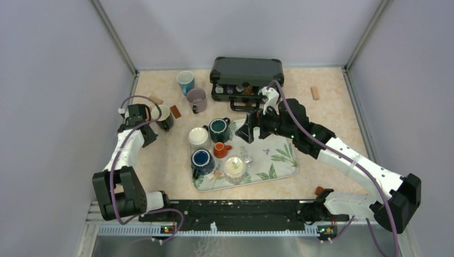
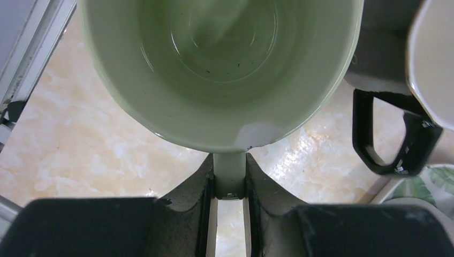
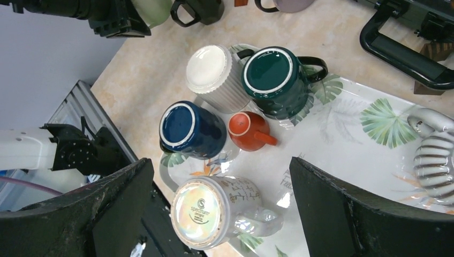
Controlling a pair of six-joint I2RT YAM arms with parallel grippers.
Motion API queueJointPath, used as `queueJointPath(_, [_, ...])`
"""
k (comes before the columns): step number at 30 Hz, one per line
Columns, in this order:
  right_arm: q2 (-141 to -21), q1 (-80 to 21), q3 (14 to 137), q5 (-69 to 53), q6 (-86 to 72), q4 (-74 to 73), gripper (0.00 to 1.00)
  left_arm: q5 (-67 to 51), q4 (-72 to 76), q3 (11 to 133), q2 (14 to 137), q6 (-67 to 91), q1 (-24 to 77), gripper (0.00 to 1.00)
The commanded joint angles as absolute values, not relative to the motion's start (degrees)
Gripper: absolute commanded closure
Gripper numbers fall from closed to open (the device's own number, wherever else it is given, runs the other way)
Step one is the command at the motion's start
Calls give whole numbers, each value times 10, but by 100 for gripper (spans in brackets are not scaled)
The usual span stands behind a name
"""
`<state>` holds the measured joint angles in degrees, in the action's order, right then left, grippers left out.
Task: Turn the mug right side up
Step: Place the cup at the corner of the board.
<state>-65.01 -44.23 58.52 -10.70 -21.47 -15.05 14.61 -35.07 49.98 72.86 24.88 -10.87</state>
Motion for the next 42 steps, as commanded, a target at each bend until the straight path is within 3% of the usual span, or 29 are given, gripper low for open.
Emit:
queueJointPath(1, [-646, -444, 615, -118, -193, -152, 1, 133, -267, 511, 755, 239, -124, 100])
queueJointPath(15, [-636, -443, 605, -121, -187, -154, 1, 107, -249, 500, 807, 237, -146, 100])
queueJointPath(23, [-635, -444, 604, -114, -181, -158, 1, 99, -251, 504, 825, 238, -147, 83])
queueJointPath(34, [-639, -442, 602, -110, -175, -159, 1, 80, -273, 517, 828, 245, -147, 47])
queueJointPath(40, [-642, -439, 597, -110, -173, -159, 1, 73, -290, 517, 784, 244, -147, 2])
queueJointPath(42, [-643, -436, 595, -107, -173, -158, 1, 72, -297, 514, 767, 243, -147, 1])
